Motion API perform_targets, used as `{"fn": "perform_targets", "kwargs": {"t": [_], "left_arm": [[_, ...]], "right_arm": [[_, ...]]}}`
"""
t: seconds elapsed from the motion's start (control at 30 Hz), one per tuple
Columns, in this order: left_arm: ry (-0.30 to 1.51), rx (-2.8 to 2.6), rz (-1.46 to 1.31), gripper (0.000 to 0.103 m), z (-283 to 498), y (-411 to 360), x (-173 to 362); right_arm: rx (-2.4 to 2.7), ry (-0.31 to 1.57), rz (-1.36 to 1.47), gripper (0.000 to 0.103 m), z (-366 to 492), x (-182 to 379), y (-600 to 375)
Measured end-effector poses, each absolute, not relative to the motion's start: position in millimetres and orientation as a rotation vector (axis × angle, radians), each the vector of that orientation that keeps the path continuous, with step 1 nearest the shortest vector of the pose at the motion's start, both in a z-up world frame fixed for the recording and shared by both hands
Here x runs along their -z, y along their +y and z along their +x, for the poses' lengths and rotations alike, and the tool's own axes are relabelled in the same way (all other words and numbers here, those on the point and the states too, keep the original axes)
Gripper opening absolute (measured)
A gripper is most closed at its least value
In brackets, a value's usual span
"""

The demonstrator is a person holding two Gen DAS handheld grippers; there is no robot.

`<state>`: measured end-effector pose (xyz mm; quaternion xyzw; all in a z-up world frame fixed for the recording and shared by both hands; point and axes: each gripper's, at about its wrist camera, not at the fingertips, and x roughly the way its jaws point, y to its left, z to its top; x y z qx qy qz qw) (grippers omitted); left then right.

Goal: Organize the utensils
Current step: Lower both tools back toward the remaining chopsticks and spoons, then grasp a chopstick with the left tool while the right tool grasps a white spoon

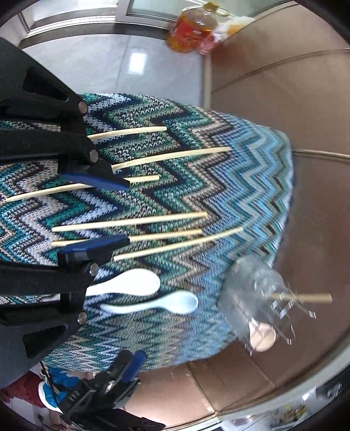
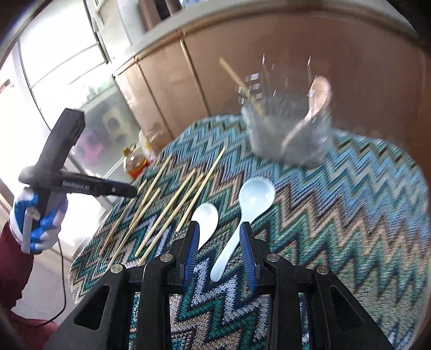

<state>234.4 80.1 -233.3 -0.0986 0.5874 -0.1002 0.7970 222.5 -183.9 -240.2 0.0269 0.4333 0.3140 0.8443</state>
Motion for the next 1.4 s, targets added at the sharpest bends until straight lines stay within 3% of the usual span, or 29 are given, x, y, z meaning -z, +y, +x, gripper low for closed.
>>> {"fn": "perform_targets", "kwargs": {"t": [0.6,1.07,1.13,1.27,1.4], "left_arm": [[1.413,0.144,-0.131,0.016,282,81,285],[1.447,0.143,-0.109,0.012,293,72,290],[1.452,0.135,-0.114,0.01,295,71,290],[1.447,0.114,-0.136,0.005,295,72,292],[1.424,0.089,-0.167,0.004,291,75,289]], "right_arm": [[-0.822,1.055,0.019,0.029,269,284,-147],[-0.919,1.152,-0.039,0.029,301,306,-123],[-0.942,1.168,-0.023,0.027,305,310,-122],[-0.985,1.171,-0.021,0.006,308,311,-122],[-0.997,1.146,-0.051,0.005,301,304,-124]]}}
